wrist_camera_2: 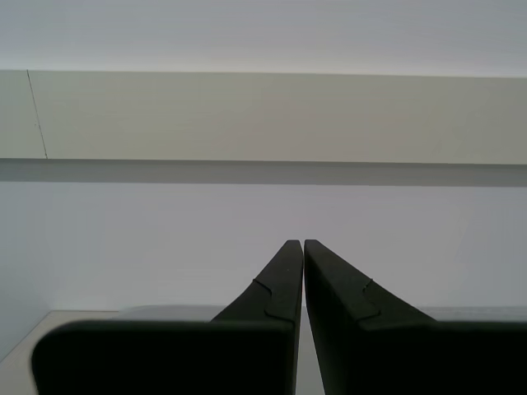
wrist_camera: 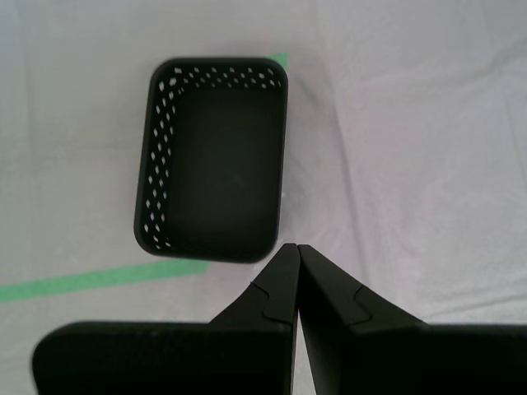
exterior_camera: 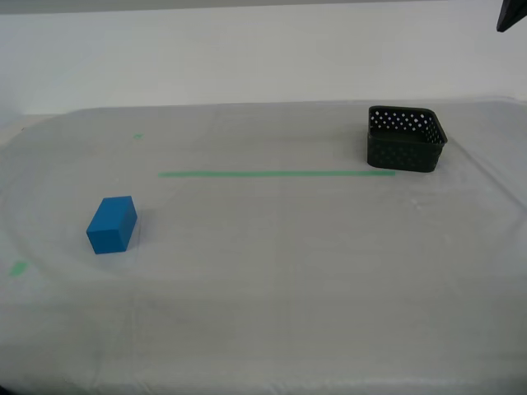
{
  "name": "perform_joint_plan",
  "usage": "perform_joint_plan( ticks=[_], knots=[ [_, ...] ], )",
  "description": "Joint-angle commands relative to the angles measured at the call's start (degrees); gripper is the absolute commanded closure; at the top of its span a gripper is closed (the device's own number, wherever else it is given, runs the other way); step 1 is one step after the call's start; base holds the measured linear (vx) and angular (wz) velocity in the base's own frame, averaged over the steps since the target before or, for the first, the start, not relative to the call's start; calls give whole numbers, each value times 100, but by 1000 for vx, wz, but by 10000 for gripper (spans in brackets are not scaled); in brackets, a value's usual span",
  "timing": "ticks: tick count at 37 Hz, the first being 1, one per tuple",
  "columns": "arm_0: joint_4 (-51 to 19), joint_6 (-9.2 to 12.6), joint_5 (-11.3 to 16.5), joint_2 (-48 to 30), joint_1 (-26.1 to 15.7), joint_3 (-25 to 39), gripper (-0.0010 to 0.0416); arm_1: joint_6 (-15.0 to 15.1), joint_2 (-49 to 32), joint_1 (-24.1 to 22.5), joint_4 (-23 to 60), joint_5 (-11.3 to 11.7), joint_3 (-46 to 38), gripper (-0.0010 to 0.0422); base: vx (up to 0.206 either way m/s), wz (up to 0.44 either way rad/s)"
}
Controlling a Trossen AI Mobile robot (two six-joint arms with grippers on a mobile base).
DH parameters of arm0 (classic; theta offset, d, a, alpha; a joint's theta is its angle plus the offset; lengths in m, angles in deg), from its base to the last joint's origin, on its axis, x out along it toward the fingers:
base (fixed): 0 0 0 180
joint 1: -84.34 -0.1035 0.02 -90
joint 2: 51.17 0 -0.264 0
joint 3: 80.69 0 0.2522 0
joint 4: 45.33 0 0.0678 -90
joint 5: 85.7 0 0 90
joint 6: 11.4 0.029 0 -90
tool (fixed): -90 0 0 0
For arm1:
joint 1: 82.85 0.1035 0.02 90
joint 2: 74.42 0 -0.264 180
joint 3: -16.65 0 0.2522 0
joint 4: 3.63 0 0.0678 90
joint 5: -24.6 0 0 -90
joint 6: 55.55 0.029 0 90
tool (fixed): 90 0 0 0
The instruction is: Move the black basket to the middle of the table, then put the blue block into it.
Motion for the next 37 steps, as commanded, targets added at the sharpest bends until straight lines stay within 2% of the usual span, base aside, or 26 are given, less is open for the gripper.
perform_joint_plan(
  ticks=[1, 16, 30, 37],
  knots=[
    [-275, -22, 22, -236, -4, 332, 406, 9, 2, -2, -33, 4, -2, 412, 0, 0],
    [-977, 22, 44, -940, -4, 1333, 407, 7, 2, 0, -33, 4, -2, 412, 0, 0],
    [-1123, 116, 343, -1832, -7, 1971, 407, 9, 2, -2, -33, 4, -2, 412, 0, 0],
    [-1464, 114, 409, -2153, -7, 2264, 406, 7, 2, 0, -33, 4, -2, 412, 0, 0]
  ],
)
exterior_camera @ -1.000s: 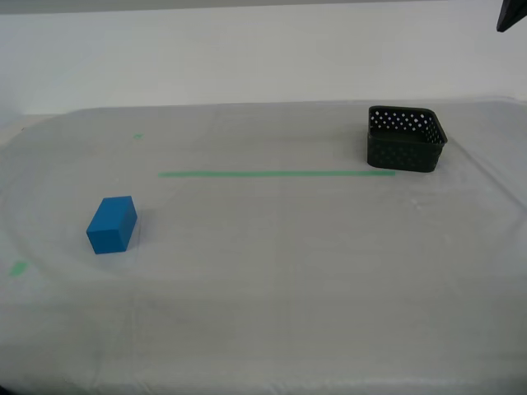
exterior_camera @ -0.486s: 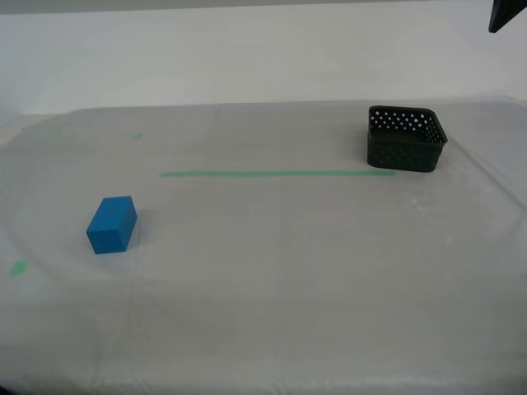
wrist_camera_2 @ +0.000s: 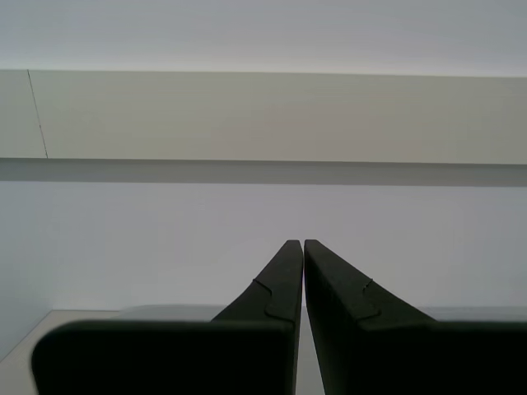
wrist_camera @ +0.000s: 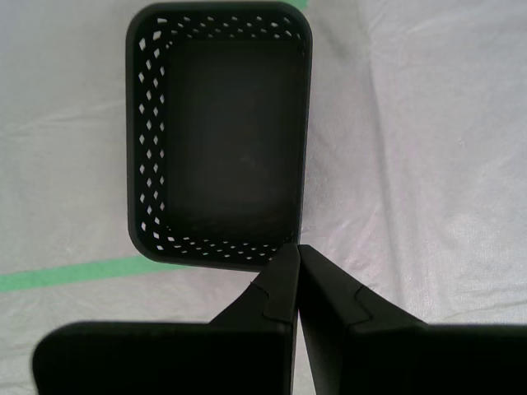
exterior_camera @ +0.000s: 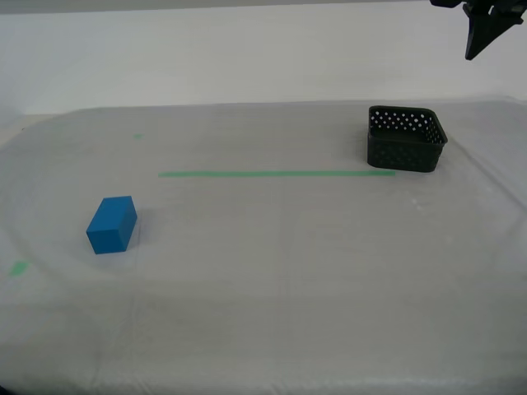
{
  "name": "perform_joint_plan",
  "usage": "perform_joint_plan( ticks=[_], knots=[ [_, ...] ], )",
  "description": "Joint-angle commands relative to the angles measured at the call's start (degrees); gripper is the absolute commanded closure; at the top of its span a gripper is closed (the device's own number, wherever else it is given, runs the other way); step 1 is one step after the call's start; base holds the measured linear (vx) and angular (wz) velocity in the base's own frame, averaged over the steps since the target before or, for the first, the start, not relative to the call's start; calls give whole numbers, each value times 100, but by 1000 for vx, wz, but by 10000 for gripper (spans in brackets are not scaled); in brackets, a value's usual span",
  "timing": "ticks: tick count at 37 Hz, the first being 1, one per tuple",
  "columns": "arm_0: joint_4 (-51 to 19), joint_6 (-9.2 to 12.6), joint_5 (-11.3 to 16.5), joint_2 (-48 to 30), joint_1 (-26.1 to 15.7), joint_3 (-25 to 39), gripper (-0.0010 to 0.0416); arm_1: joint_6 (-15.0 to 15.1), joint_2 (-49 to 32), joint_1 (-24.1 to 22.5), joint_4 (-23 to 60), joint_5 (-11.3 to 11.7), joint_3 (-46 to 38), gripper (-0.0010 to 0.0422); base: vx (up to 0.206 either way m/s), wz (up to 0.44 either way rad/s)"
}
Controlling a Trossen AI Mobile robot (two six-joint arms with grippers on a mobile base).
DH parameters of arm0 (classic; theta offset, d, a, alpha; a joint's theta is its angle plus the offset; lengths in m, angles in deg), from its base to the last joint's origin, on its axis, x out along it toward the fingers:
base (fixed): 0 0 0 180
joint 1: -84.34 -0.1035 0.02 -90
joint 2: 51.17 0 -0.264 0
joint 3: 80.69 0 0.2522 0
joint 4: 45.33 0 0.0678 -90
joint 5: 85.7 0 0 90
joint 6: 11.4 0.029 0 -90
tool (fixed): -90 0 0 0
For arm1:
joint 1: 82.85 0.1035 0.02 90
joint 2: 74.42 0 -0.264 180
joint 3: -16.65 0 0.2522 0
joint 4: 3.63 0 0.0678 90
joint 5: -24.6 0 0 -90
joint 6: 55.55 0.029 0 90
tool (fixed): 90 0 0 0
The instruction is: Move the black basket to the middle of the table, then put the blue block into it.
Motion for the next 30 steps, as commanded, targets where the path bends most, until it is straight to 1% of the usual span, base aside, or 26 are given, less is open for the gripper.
perform_joint_plan(
  ticks=[1, 7, 17, 18, 21, 22, 24, 30],
  knots=[
    [-133, 13, 20, -107, 0, 103, 406, 7, 2, -2, -33, 2, -2, 412, 0, 0],
    [-98, -2, 17, -181, 2, 98, 406, 9, 2, -2, -33, 2, -2, 412, 0, 0],
    [293, -44, 20, -111, 2, 118, 406, 7, 2, -2, -31, 2, -2, 412, 0, 0],
    [291, -61, 17, -111, 2, 140, 406, 7, 2, -2, -31, 2, -2, 412, 0, 0],
    [289, -238, 17, -111, 0, 205, 406, 9, 2, -2, -31, 2, -2, 412, 0, 0],
    [284, -245, 20, -111, 0, 229, 406, 7, 2, -2, -33, 2, -2, 412, 0, 0],
    [238, -238, 20, -111, 0, 286, 406, 9, 2, 0, -33, 2, -2, 412, 0, 0],
    [-2, -44, 13, -111, 2, 463, 405, 7, 2, -2, -33, 2, -2, 412, 0, 0]
  ],
)
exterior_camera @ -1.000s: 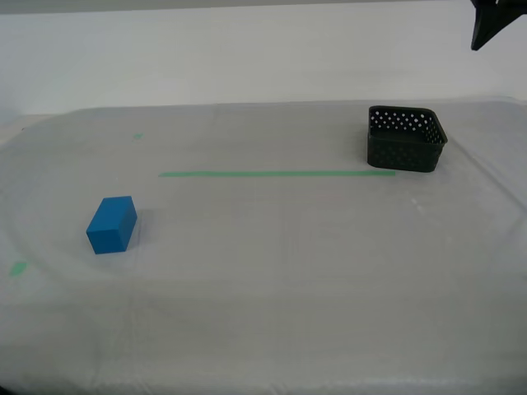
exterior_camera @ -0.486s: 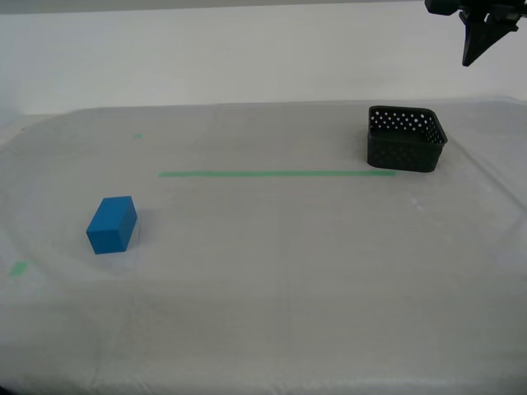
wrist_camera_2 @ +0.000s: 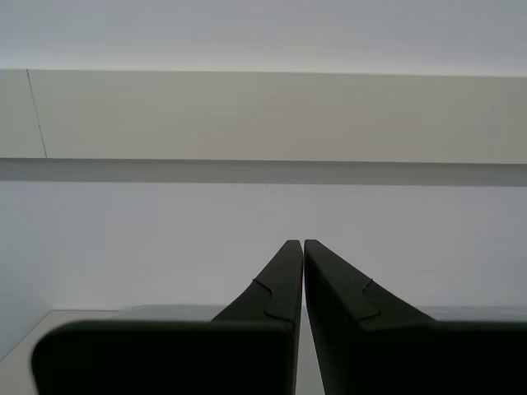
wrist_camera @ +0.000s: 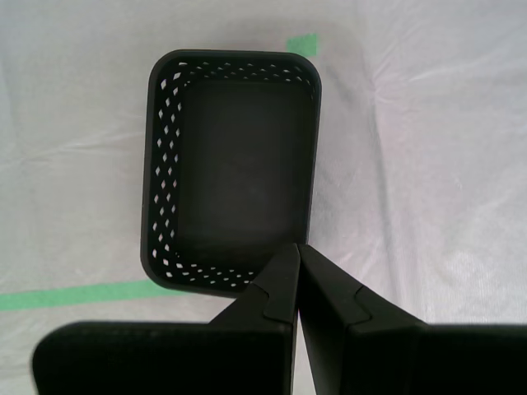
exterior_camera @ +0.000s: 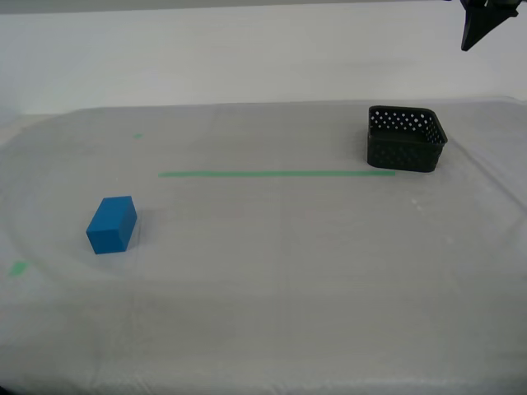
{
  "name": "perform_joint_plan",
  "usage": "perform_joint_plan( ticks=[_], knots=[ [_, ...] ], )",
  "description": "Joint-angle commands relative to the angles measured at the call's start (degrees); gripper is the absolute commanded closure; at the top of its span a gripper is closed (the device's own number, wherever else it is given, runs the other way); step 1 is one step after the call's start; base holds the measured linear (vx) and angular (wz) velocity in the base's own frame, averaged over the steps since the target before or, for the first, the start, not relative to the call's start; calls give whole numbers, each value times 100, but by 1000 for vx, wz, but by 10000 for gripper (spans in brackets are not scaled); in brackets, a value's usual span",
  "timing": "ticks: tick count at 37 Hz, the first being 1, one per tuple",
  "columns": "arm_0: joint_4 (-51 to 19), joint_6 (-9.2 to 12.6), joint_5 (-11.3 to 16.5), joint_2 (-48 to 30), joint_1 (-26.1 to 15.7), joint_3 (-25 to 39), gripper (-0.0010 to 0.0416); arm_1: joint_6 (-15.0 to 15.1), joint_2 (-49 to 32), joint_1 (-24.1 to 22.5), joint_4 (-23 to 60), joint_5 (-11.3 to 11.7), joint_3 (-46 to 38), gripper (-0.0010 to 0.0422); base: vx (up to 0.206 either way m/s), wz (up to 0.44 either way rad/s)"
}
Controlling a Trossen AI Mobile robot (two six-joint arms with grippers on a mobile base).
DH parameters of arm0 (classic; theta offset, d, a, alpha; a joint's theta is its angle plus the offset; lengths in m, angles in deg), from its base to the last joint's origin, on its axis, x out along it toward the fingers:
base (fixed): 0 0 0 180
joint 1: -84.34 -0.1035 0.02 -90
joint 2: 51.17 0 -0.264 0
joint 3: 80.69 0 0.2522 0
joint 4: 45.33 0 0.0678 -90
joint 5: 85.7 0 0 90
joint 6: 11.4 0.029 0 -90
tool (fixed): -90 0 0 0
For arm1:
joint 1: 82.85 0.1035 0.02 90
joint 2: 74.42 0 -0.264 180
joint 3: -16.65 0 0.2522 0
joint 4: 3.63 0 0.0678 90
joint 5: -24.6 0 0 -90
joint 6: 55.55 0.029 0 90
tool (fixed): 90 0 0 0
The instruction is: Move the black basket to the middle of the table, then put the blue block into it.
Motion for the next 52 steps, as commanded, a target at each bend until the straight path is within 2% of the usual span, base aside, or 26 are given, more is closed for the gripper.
perform_joint_plan(
  ticks=[1, 5, 13, 21, 34, 41, 44, 52],
  knots=[
    [-125, 105, 11, 7, 0, 92, 404, 9, 2, -2, -33, 4, -2, 412, 0, 0],
    [-164, 107, -13, 7, 0, 146, 396, 9, 2, -2, -33, 4, -2, 412, 0, 0],
    [-291, 105, -227, 7, 0, 101, 340, 9, 2, -2, -31, 4, -2, 412, 0, 0],
    [-297, 98, -247, 7, -4, 101, 256, 9, 2, -2, -33, 4, -2, 412, 0, 0],
    [-232, 103, -247, 7, -9, 103, 88, 9, 2, 0, -33, 4, -2, 412, 0, 0],
    [-179, 105, -247, 7, -11, 103, 21, 9, 2, -2, -33, 4, -2, 412, 0, 0],
    [-170, 105, -247, 7, -11, 103, 3, 9, 2, 0, -33, 4, -2, 412, 0, 0],
    [-22, 105, -245, 7, -13, 103, 19, 9, 2, -2, -33, 4, -2, 412, 0, 0]
  ],
)
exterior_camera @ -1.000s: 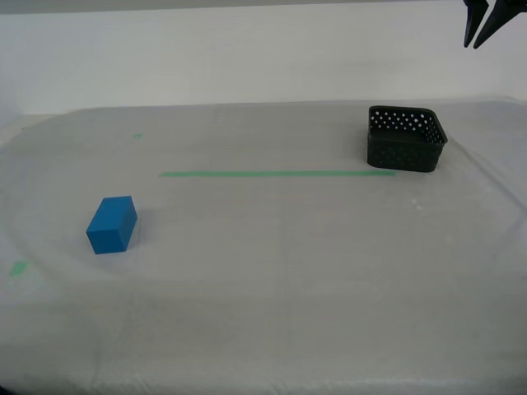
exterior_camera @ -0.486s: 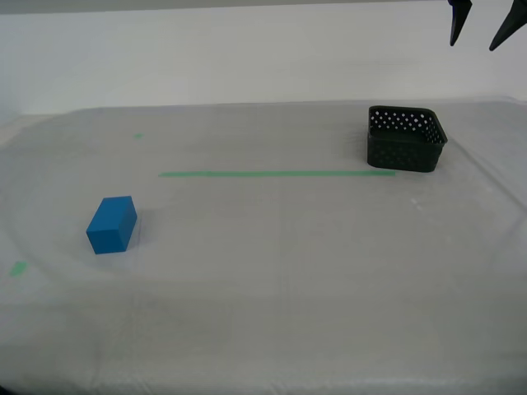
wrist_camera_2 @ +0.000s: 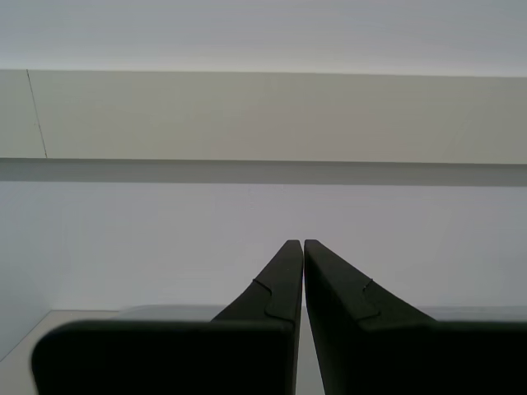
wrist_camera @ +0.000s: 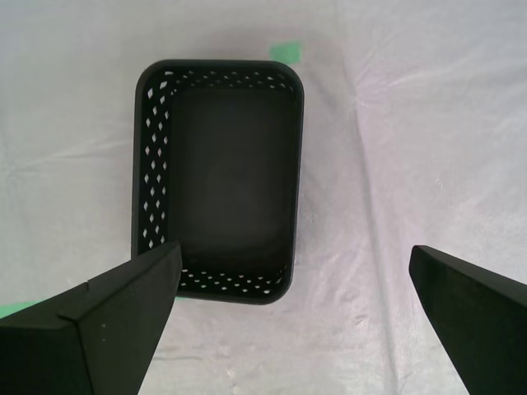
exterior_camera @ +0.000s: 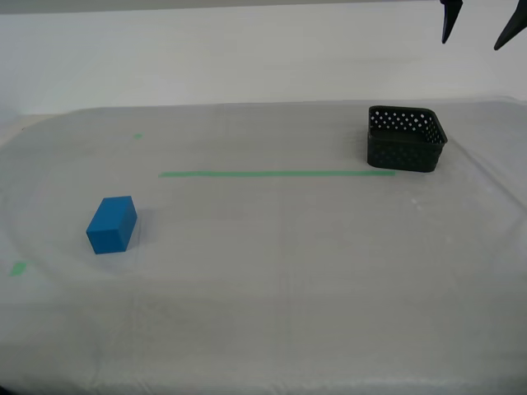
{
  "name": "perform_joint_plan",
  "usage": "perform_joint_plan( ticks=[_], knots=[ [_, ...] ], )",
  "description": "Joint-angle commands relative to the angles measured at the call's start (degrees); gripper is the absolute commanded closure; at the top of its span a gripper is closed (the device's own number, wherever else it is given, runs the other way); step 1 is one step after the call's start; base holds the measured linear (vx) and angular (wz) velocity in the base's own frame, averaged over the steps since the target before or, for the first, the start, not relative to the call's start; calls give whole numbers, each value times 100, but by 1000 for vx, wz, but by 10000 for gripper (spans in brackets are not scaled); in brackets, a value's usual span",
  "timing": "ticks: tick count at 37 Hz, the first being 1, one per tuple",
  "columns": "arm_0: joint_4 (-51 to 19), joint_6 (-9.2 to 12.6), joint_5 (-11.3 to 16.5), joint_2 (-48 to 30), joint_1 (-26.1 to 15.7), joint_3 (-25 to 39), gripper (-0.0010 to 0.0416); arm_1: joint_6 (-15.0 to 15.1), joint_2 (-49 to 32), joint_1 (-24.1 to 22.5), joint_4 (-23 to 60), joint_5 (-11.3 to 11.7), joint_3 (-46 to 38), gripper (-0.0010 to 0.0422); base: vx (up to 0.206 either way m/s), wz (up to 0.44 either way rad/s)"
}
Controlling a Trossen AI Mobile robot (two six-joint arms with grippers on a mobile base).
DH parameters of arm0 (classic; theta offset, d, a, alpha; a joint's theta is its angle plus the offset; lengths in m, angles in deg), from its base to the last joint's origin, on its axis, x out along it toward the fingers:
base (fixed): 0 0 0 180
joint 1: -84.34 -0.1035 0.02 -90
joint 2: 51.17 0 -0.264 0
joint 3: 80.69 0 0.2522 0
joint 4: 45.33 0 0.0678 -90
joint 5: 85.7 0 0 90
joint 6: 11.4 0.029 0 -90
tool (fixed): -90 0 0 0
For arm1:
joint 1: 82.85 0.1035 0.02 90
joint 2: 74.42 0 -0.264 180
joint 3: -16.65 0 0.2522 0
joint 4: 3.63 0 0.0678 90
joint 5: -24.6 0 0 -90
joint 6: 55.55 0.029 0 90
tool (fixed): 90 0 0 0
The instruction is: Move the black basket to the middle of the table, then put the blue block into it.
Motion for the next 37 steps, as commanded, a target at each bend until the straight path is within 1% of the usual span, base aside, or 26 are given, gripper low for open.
perform_joint_plan(
  ticks=[1, 16, 19, 25, 37],
  knots=[
    [44, 17, -17, 2, 0, 4, 18, 9, 2, -2, -33, 4, -2, 412, 0, 0],
    [273, 24, -22, -164, -7, 4, 12, 9, 2, 0, -35, 4, -2, 412, 0, 0],
    [293, 22, -61, -164, -13, 2, 12, 9, 2, -2, -33, 4, -2, 412, 0, 0],
    [511, 24, -61, -179, -22, 2, 12, 7, 2, -2, -33, 4, -2, 412, 0, 0],
    [538, 20, -63, -356, -22, 2, 12, 7, 2, 0, -31, 4, -2, 412, 0, 0]
  ],
)
